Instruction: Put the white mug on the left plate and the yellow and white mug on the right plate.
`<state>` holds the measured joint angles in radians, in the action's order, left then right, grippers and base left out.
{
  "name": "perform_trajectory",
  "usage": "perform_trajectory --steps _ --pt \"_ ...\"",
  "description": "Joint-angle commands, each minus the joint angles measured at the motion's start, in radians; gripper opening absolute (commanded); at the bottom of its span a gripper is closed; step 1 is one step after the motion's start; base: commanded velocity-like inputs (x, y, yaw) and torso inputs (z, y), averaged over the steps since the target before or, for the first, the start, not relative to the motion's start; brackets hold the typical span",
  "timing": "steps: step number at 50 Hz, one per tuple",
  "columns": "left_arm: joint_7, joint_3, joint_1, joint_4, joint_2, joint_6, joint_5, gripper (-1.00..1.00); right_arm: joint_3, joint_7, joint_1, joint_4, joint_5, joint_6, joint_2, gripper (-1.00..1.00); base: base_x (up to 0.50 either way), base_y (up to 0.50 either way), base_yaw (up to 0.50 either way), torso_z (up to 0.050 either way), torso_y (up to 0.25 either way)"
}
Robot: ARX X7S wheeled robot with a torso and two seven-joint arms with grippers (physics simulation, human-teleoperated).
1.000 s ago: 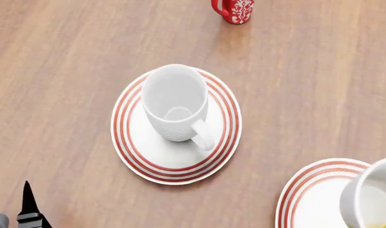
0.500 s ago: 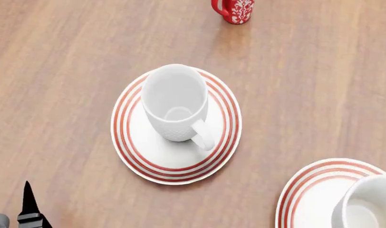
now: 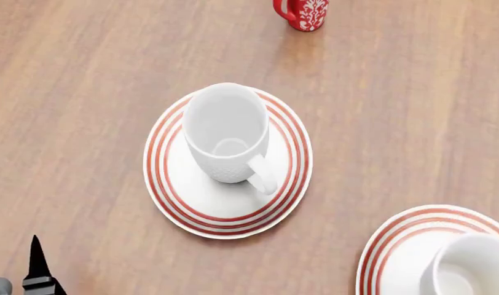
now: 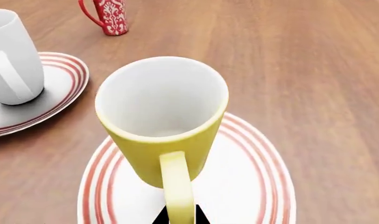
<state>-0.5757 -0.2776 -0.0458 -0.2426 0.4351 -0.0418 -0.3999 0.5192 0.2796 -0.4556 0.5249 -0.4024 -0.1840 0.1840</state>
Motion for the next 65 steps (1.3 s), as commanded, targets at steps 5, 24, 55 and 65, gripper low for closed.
perform_trajectory --steps 5,24,55,65 --pt "0.051 0.016 0.009 -0.016 -0.017 0.009 -0.005 1.00 0.020 0.027 0.018 -0.062 0.022 0.019 -0.013 -1.00 0.00 0.00 0.00 0.000 0.000" --pt "0.053 0.013 0.008 -0.011 -0.015 0.013 -0.006 1.00 -0.018 0.026 0.042 -0.113 0.035 0.030 -0.005 -1.00 0.00 0.00 0.00 0.000 0.001" --pt "0.049 0.013 0.009 -0.016 -0.009 0.014 -0.013 1.00 0.013 0.089 -0.019 -0.068 0.014 0.283 -0.049 1.00 0.00 0.00 0.00 0.000 0.000" --pt "0.051 0.009 0.004 -0.009 -0.010 0.016 -0.012 1.00 0.039 0.168 -0.080 -0.002 -0.075 0.412 -0.058 1.00 0.00 0.00 0.00 0.000 0.000"
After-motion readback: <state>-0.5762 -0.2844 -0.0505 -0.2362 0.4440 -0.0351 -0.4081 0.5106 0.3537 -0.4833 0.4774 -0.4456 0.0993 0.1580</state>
